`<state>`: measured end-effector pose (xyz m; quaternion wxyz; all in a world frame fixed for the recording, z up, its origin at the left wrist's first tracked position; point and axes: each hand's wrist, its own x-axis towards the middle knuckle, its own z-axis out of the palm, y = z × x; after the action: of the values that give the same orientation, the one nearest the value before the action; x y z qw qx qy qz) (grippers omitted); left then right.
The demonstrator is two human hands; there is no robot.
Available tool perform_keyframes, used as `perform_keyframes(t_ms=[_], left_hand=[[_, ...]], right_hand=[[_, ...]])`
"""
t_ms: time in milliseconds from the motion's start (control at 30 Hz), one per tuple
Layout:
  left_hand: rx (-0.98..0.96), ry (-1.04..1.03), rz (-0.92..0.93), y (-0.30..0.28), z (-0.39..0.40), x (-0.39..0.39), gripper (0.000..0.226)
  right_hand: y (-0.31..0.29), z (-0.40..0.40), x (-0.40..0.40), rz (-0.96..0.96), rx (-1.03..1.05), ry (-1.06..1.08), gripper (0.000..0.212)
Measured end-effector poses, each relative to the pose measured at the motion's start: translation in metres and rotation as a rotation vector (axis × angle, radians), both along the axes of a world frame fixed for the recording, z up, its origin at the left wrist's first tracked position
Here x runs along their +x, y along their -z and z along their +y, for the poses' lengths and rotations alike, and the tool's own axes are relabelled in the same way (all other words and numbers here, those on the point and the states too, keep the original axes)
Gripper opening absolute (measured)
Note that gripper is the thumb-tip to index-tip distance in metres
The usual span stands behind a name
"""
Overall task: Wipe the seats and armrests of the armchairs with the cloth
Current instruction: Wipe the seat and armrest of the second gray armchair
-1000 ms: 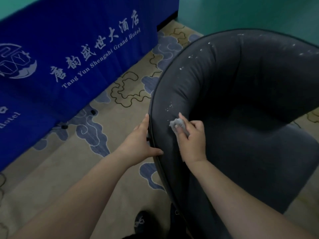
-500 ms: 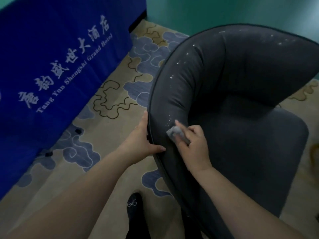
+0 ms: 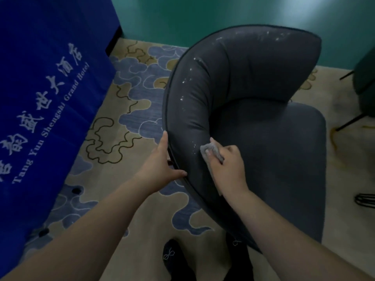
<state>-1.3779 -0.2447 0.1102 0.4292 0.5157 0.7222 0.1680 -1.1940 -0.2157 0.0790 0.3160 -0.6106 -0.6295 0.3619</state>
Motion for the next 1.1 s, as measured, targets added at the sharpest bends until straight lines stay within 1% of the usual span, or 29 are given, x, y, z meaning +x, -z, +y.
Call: perform_keyframes(t_ms=[67,100,200,233,267,300,367,400,433,533,600,633,667,733,767,800,867,967,1000,1033,1100], left_hand=[[0.002,-0.001,-0.006,0.001,-0.001,0.000,0.127],[0.002,-0.001,-0.021,0.001,-0.002,0.000,0.126],[0.012,0.004,-0.060,0.000,-0.003,-0.001,0.124],[0.011,0.009,-0.071,-0.001,-0.003,0.000,0.124],[0.011,0.014,-0.077,-0.002,-0.002,0.000,0.124],[0.011,0.016,-0.077,-0.002,-0.001,0.000,0.124],[0.003,0.012,-0.067,-0.002,-0.002,0.000,0.125],[-0.001,0.009,-0.062,-0.002,-0.002,0.000,0.125],[-0.004,0.013,-0.060,-0.002,-0.003,0.000,0.125],[-0.008,0.041,-0.044,-0.005,-0.002,-0.001,0.125],[-0.018,0.046,-0.042,-0.007,0.000,-0.002,0.127],[-0.019,0.041,-0.048,-0.007,0.001,-0.002,0.129],[-0.020,0.032,-0.060,-0.007,0.002,-0.003,0.129],[-0.014,0.001,-0.120,-0.005,0.004,-0.003,0.128],[-0.011,-0.013,-0.145,-0.004,0.003,-0.003,0.126],[-0.016,-0.018,-0.150,-0.003,0.003,-0.003,0.125],[-0.021,-0.012,-0.137,-0.002,0.006,-0.006,0.125],[0.019,-0.025,-0.140,-0.003,0.017,-0.013,0.121],[0.024,-0.031,-0.140,-0.004,0.021,-0.016,0.121],[0.024,-0.034,-0.137,-0.005,0.026,-0.018,0.121],[0.017,-0.032,-0.130,-0.005,0.035,-0.021,0.121]], right_hand=[[0.000,-0.025,-0.003,-0.024,0.085,-0.084,0.042],[0.002,-0.028,0.000,-0.048,0.097,-0.075,0.042],[0.004,-0.003,0.014,-0.075,-0.068,0.151,0.030],[0.003,0.002,0.017,-0.063,-0.099,0.196,0.028],[0.003,0.001,0.019,-0.055,-0.087,0.203,0.027],[0.000,-0.006,0.017,-0.062,-0.041,0.171,0.028],[-0.001,-0.030,0.011,-0.077,0.062,0.031,0.037],[0.001,-0.041,0.009,-0.073,0.081,-0.029,0.040],[0.003,-0.044,0.009,-0.071,0.071,-0.034,0.040],[0.005,-0.018,0.012,-0.069,-0.029,0.137,0.034],[0.001,-0.003,0.007,-0.061,-0.018,0.185,0.035],[-0.003,0.000,0.000,-0.042,0.032,0.159,0.036],[-0.007,0.001,-0.010,-0.021,0.096,0.082,0.038],[-0.005,-0.003,-0.028,-0.031,0.210,-0.160,0.041],[-0.003,-0.004,-0.034,-0.052,0.241,-0.239,0.041],[-0.001,-0.001,-0.037,-0.055,0.237,-0.244,0.041],[0.005,0.014,-0.035,-0.059,0.234,-0.132,0.041],[0.009,0.042,-0.027,-0.034,0.091,0.092,0.042],[0.008,0.046,-0.027,-0.017,0.082,0.115,0.041],[0.007,0.045,-0.030,-0.016,0.118,0.082,0.042],[0.010,0.042,-0.036,-0.053,0.213,-0.084,0.043]])
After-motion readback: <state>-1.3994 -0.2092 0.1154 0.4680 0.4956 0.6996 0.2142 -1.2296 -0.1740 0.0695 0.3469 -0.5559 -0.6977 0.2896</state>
